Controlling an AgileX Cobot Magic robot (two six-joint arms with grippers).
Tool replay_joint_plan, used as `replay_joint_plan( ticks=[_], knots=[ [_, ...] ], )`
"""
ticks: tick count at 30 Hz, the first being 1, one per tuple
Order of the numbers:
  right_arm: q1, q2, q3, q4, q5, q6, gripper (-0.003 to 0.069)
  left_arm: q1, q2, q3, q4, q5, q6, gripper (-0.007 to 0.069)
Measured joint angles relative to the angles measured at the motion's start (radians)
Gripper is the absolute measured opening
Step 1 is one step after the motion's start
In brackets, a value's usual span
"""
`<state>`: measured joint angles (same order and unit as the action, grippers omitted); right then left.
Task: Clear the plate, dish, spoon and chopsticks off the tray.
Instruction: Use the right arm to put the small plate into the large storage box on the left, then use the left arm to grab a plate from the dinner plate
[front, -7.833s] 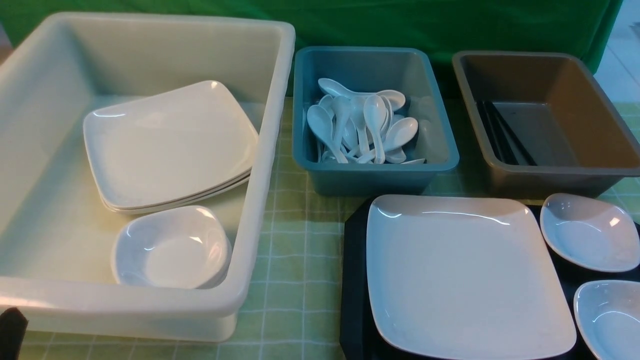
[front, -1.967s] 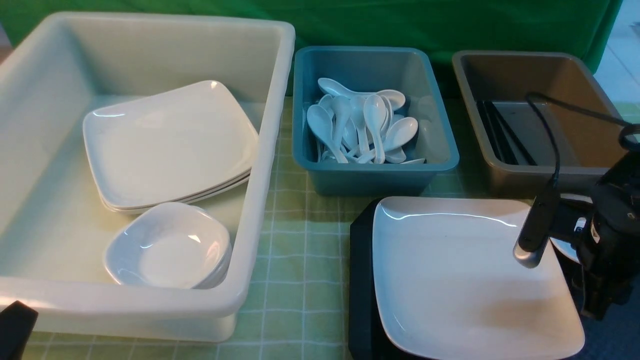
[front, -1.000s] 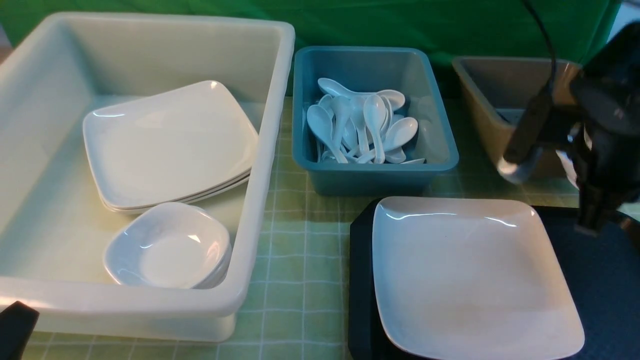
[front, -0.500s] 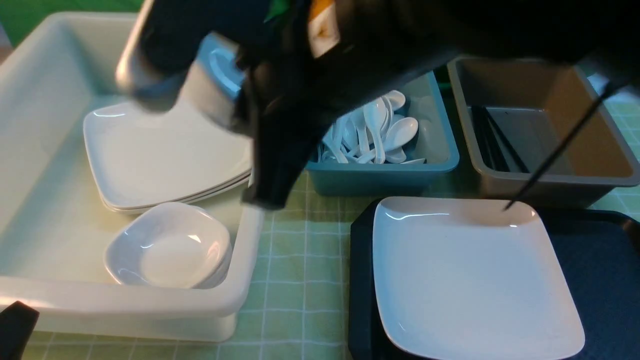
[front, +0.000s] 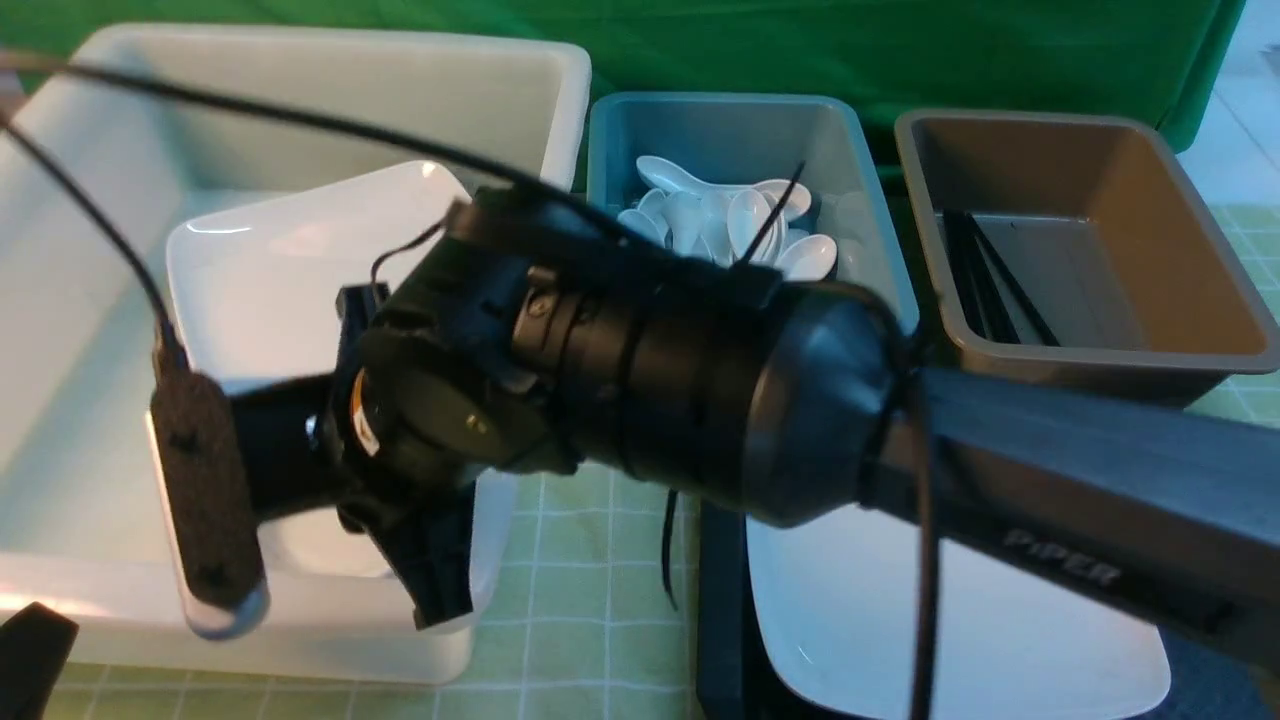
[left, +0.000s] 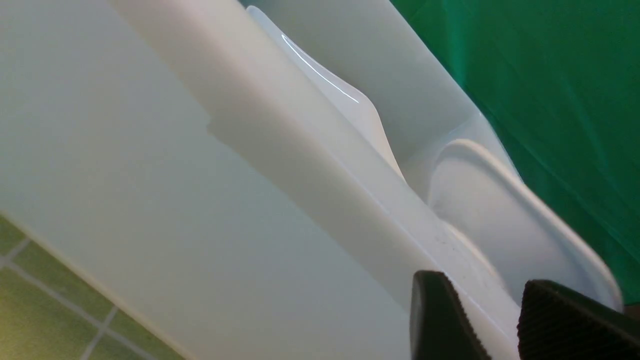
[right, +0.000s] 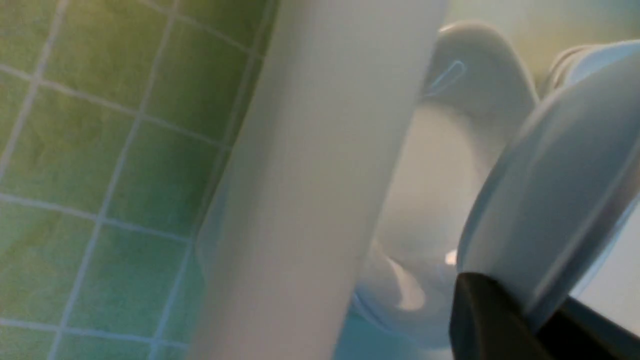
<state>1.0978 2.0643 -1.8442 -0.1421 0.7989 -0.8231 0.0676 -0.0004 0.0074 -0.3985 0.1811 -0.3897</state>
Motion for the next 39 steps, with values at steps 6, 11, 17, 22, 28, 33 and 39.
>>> replay_joint_plan(
  ticks=[6,11,17,22,28,33,39],
  knots=[
    [0.027,0.031,0.000,-0.003,-0.004,-0.066,0.0074,0.000,0.000,0.000,0.000,0.000,0.000,0.0225],
    [0.037,0.028,-0.005,-0.020,-0.025,-0.084,0.0228,0.000,0.000,0.000,0.000,0.000,0.000,0.0225],
    [0.039,-0.004,-0.005,-0.022,-0.009,-0.086,0.0323,0.000,0.000,0.000,0.000,0.000,0.000,0.0225],
    [0.045,-0.096,-0.005,-0.021,0.063,-0.075,0.0323,0.000,0.000,0.000,0.000,0.000,-0.001,0.0225],
    [0.046,-0.245,-0.005,-0.041,0.193,0.157,0.0293,0.000,0.000,0.000,0.000,-0.012,-0.001,0.0225],
    [0.047,-0.380,-0.003,-0.126,0.372,0.356,0.0086,0.000,0.000,0.000,-0.035,-0.031,-0.009,0.0225],
    [0.024,-0.613,0.041,-0.184,0.404,0.565,0.0010,0.000,0.000,-0.044,-0.183,0.008,0.006,0.0131]
  ],
)
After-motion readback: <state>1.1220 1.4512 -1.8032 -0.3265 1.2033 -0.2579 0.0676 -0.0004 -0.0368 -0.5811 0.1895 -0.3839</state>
